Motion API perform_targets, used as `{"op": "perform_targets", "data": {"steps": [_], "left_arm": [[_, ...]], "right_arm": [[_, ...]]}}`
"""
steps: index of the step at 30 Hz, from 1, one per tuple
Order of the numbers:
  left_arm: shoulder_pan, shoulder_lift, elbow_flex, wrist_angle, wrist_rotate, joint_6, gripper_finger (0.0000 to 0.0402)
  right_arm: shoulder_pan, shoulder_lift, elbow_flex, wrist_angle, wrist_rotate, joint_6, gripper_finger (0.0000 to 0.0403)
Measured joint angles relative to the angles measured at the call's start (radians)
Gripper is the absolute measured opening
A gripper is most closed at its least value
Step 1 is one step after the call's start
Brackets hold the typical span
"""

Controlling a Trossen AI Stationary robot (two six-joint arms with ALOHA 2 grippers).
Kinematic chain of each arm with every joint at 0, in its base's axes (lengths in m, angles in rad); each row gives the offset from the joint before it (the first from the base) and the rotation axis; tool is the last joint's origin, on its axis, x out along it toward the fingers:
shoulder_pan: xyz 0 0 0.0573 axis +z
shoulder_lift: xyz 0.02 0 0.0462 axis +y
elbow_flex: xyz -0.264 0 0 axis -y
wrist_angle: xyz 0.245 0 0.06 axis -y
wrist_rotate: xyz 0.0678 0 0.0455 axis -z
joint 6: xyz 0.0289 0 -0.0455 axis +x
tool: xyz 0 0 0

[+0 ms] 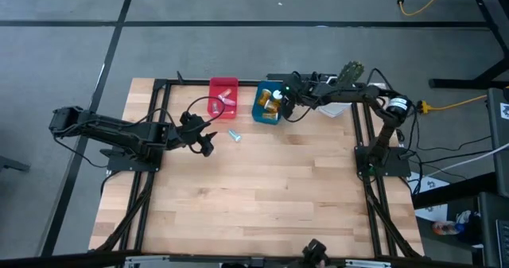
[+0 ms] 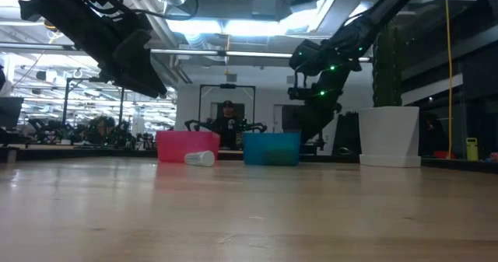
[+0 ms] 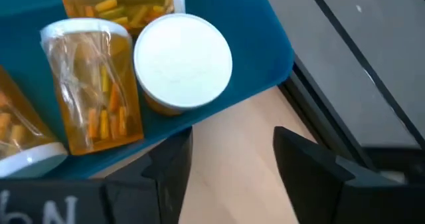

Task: Pick and place medicine bottles into bin by pill shape (circle, oval)
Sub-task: Adjust the blue bin

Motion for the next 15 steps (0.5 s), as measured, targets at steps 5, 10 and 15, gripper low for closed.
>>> {"op": "perform_targets", "data": {"steps": [5,10,15], "left_arm": [[0.0,0.0,0.0,0.0,0.0,0.0,0.0206],[0.0,0.0,0.0,0.0,0.0,0.003,0.0206],[0.0,0.0,0.0,0.0,0.0,0.006,0.0206]], "right_arm": [[0.0,0.063,0.051,0.02,-0.008,-0.017,0.021],[-0.003,0.088,0.112,0.024,0.019,-0.02,0.021],[-0.003,0.088,0.156,0.038,0.02,-0.039,0.021]]}}
